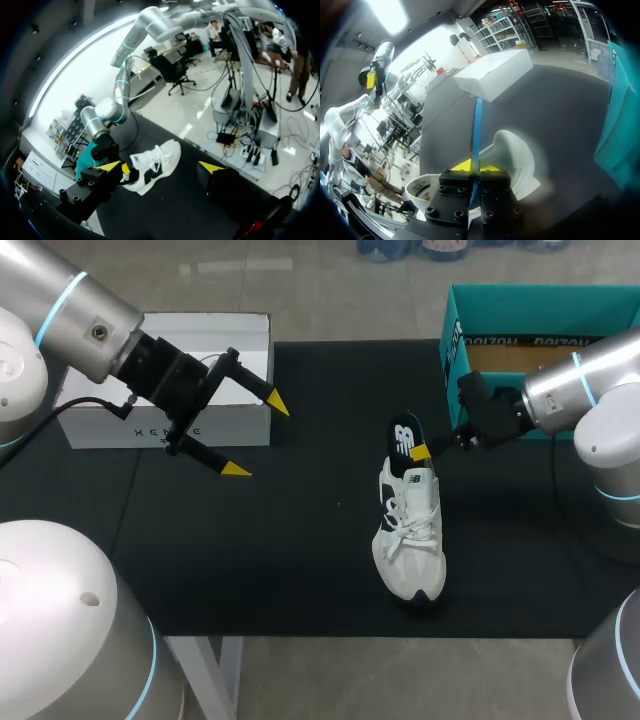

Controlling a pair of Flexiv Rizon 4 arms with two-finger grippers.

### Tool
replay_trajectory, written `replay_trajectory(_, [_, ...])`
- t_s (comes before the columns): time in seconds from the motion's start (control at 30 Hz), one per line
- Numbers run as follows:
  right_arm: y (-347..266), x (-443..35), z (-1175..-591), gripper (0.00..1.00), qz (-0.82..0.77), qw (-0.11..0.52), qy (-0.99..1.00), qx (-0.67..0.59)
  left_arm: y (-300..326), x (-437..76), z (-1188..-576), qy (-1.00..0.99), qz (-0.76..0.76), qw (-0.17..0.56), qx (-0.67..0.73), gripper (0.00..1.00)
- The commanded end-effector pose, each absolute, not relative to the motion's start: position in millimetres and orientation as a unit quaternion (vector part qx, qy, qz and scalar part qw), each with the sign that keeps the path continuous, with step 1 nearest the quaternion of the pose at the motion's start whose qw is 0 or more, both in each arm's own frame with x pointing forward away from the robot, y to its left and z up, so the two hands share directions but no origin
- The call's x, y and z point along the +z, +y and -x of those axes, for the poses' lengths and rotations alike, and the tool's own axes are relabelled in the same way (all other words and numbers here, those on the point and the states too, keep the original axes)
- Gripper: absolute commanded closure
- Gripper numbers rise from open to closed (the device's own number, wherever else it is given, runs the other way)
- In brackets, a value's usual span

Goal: Take the shoe out of the shoebox, open the shoe tongue, remove and reinsert the insole, then place the shoe into the shoebox

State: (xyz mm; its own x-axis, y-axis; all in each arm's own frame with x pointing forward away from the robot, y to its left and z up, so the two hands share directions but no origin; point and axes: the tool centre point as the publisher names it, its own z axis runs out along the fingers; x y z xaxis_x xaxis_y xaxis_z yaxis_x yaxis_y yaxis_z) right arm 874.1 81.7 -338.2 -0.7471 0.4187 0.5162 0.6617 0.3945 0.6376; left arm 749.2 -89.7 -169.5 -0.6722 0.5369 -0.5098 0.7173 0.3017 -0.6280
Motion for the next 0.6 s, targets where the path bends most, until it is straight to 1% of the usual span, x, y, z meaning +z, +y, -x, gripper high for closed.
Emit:
replay_trajectory(0.03, [81.4,-339.8,-868.0,1.0,0.33,0.139,-0.824,-0.439,-89.2,-169.1,-749.2,0.801,-0.392,0.101,-0.441,0.0])
replay_trajectory(0.37, [81.0,-369.3,-832.0,1.0,0.346,0.173,-0.815,-0.431,-89.2,-169.1,-749.2,0.801,-0.392,0.101,-0.441,0.0])
replay_trajectory(0.57, [84.8,-384.1,-825.4,1.0,0.352,0.184,-0.816,-0.421,-89.2,-169.1,-749.2,0.801,-0.392,0.101,-0.441,0.0])
replay_trajectory(0.6, [85.1,-384.4,-825.3,0.84,0.353,0.185,-0.816,-0.418,-89.2,-169.1,-749.2,0.801,-0.392,0.101,-0.441,0.0])
